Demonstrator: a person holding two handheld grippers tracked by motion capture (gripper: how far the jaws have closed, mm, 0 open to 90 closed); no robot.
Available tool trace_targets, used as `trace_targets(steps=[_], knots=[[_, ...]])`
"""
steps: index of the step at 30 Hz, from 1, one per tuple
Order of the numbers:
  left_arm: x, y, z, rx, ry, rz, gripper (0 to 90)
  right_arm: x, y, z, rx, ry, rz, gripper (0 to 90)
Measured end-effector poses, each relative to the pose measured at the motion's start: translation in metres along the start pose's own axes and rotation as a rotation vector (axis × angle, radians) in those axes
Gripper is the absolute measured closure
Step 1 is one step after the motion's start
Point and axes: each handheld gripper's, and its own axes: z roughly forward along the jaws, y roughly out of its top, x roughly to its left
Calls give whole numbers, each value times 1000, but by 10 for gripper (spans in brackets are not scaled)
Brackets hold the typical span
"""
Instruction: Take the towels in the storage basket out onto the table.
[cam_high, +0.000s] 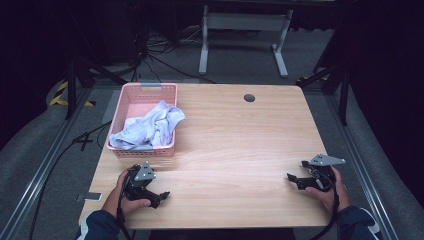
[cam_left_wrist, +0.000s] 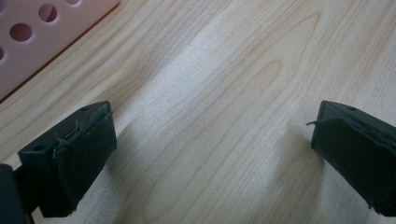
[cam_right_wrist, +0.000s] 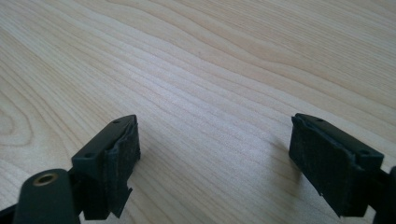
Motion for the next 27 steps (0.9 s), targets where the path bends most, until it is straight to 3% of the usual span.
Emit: trace_targets(steps=[9, 14, 17, 20, 22, 24, 27], knots=[[0, 0, 0, 0, -3, 0, 5, -1, 0, 0, 6, 2, -6, 161], [-2, 0, 0, 7, 15, -27, 5, -1, 0, 0, 6, 0, -6, 161], [-5, 2, -3, 36, 26, -43, 22, -1, 1, 0, 7, 1, -7, 159], [-6, 4, -5, 31, 16, -20, 102, -1, 1, 0, 6, 1, -8, 159], [-9, 7, -7, 29, 17, -5, 205, -1, 1, 0, 7, 3, -9, 159], [-14, 10, -9, 52, 36, 22, 221, -1, 1, 0, 7, 4, -10, 159], [-18, 17, -19, 8, 27, 39, 241, -2, 1, 0, 7, 6, -12, 159]])
